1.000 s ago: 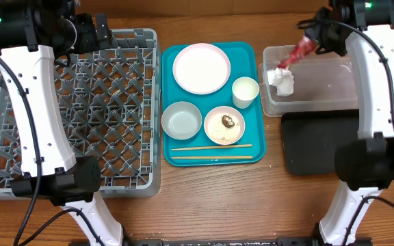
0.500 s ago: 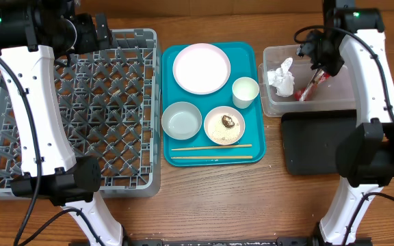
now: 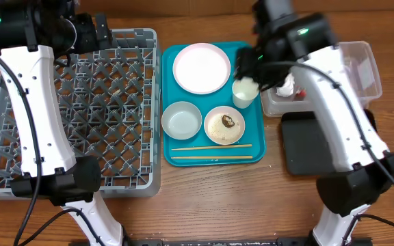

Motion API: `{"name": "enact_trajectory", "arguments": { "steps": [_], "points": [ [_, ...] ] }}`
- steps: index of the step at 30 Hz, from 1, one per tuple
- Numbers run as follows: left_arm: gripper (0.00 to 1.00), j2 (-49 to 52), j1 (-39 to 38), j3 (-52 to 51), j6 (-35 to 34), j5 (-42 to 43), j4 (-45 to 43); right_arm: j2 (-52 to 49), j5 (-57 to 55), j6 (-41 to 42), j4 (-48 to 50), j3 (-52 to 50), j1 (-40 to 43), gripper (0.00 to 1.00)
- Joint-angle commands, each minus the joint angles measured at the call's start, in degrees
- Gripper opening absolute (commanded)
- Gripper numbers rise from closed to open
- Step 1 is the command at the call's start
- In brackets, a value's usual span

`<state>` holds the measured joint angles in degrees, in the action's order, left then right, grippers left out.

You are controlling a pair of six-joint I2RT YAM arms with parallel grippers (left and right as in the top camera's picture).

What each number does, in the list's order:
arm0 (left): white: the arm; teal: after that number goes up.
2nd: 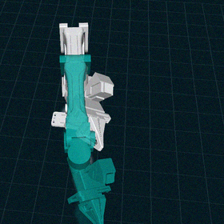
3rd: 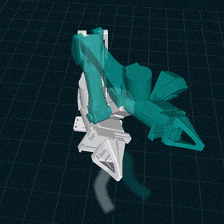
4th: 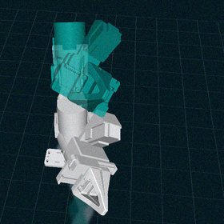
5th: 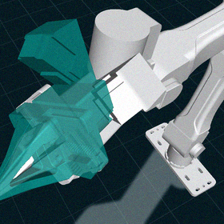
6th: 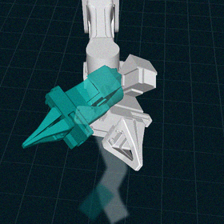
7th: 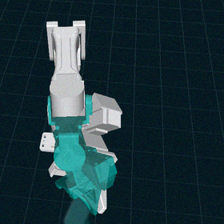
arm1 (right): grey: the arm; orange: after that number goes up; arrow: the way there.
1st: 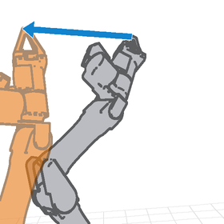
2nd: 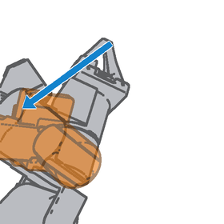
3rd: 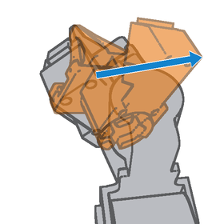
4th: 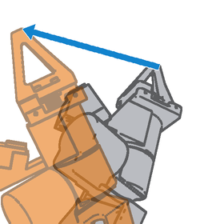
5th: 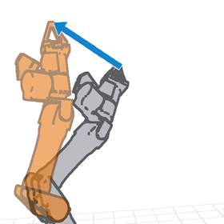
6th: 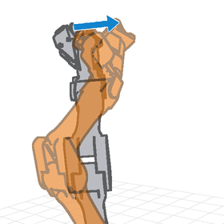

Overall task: Sort waste into correct bins and load items into the dishwasher
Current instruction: 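Move the right gripper to the pink rice plate and grasp its rim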

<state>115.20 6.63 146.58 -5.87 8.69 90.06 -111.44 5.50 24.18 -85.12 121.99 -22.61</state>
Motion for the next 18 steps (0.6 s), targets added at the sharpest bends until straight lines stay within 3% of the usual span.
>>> {"name": "enact_trajectory", "arguments": {
  "steps": [1, 9, 18],
  "points": [
    [1.0, -1.09, -0.24, 0.9, -0.57, -0.33, -0.07, -0.5, -1.49, -0.39, 2.62, -6.54, -4.2, 0.7],
    [1.0, -1.09, -0.24, 0.9, -0.57, -0.33, -0.07, -0.5, -1.14, 4.07, 12.52, -19.69, -10.12, 0.62],
    [1.0, -1.09, -0.24, 0.9, -0.57, -0.33, -0.07, -0.66, -5.27, 10.69, 19.96, -24.59, -13.75, 0.58]
  ]
}}
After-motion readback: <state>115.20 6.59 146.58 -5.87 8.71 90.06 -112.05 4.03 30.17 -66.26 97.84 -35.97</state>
